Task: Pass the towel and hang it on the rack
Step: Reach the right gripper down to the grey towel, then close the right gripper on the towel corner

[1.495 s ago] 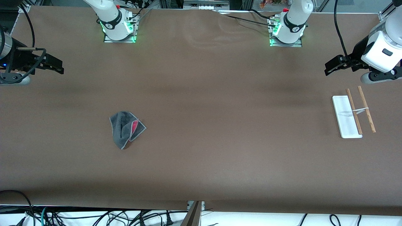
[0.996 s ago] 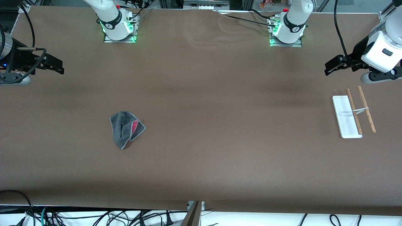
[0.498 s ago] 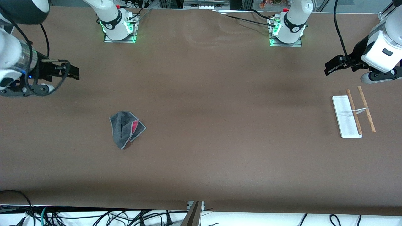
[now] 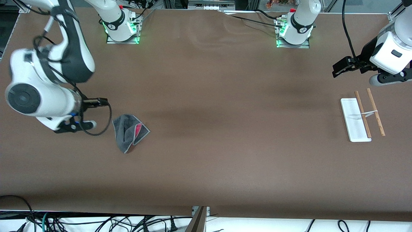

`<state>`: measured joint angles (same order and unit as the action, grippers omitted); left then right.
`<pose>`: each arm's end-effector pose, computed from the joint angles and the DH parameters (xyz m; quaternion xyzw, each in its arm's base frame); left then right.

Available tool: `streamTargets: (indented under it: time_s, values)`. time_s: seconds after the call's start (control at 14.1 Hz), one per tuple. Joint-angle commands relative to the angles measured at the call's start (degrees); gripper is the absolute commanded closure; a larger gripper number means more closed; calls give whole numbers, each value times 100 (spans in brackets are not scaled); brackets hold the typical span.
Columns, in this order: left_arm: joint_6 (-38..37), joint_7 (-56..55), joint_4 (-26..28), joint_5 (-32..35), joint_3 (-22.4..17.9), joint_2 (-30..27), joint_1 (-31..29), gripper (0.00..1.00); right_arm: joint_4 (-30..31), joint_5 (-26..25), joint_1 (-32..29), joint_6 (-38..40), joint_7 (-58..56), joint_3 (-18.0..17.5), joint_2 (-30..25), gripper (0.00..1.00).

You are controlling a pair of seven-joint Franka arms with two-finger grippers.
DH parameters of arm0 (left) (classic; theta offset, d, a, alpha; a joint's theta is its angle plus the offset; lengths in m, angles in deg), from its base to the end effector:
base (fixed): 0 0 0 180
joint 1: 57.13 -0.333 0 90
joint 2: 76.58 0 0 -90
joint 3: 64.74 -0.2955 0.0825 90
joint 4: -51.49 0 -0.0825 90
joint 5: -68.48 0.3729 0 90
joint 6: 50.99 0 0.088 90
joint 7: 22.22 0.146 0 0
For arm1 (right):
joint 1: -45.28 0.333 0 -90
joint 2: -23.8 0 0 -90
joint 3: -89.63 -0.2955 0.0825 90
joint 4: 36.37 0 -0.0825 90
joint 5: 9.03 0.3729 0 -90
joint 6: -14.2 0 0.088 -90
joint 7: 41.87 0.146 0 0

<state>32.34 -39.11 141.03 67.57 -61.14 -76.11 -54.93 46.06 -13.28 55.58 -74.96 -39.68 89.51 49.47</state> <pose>0.5253 -0.0557 0.5550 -0.9936 -0.0960 0.0587 0.0034 0.6102 0.1010 0.3599 0.9828 0.0763 -0.1594 0.0540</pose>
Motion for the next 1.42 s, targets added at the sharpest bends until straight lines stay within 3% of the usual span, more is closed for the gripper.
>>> streamTargets:
  time_s: [0.0, 0.36, 0.57, 0.71, 0.85, 1.35]
  values:
    - [-45, 19, -156, -120, -26, 77, 17, 0, -60, 72, 120, -469, 490, -14, 359, 0]
    - [-45, 10, -164, -120, -26, 68, 52, 0, -69, 38, 542, -1769, 1897, -6, 1115, 0]
    - [-45, 10, -164, -120, -26, 77, 52, 0, -69, -58, 631, -2595, 2013, 21, 1449, 0]
    - [-36, 10, -173, -120, -26, 77, 60, 0, -69, -434, 631, -3062, 1987, 56, 1590, 0]
    - [-36, 10, -173, -120, -26, 68, 61, 0, -52, -717, 631, -3090, 2040, 91, 1687, 1]
    - [-27, 10, -182, -129, -26, 77, 61, 0, 45, -814, 736, -3125, 2171, 109, 1951, 1]
